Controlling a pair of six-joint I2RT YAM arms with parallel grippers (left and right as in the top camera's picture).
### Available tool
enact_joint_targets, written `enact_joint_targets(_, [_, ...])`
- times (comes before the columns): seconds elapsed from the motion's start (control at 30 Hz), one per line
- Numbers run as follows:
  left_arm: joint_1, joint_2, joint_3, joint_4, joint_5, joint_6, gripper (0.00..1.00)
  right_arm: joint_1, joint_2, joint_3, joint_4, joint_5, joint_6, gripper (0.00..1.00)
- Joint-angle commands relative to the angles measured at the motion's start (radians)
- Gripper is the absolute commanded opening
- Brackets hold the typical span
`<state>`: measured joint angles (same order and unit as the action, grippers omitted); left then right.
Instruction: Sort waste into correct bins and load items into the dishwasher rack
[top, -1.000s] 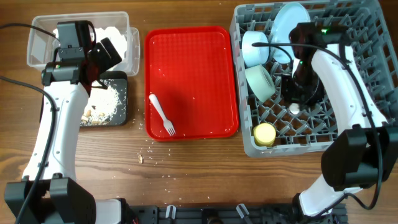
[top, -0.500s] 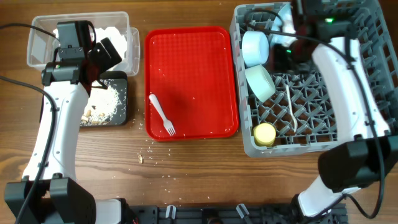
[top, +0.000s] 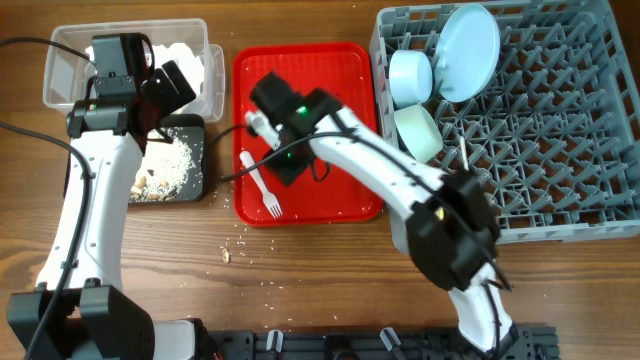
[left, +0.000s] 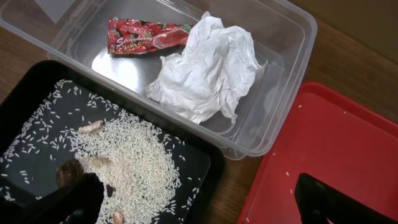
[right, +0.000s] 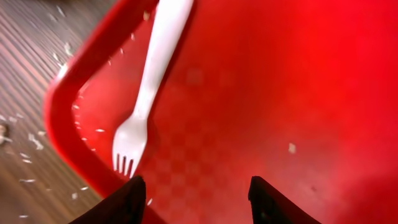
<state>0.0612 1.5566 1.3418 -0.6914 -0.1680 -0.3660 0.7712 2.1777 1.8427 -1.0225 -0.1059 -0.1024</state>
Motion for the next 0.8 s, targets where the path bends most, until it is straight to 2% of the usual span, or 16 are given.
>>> enact_joint_targets(0.0, [0.003, -0.004, 0.011, 0.003, -0.016, -0.009, 1.00, 0.025, 0.040, 0.010, 0.016, 0.012, -0.112, 0.57])
enact_joint_targets(0.2, [0.003, -0.004, 0.011, 0.003, -0.016, -0.009, 1.00, 0.050, 0.051, 0.009, 0.096, 0.000, -0.202, 0.69])
enact_joint_targets(0.47, [0.003, -0.004, 0.011, 0.003, -0.016, -0.009, 1.00, 0.110, 0.061, -0.030, 0.121, -0.020, -0.322, 0.71])
enact_joint_targets(0.77, [0.003, -0.004, 0.011, 0.003, -0.016, -0.009, 1.00, 0.135, 0.126, -0.069, 0.177, 0.099, -0.395, 0.74])
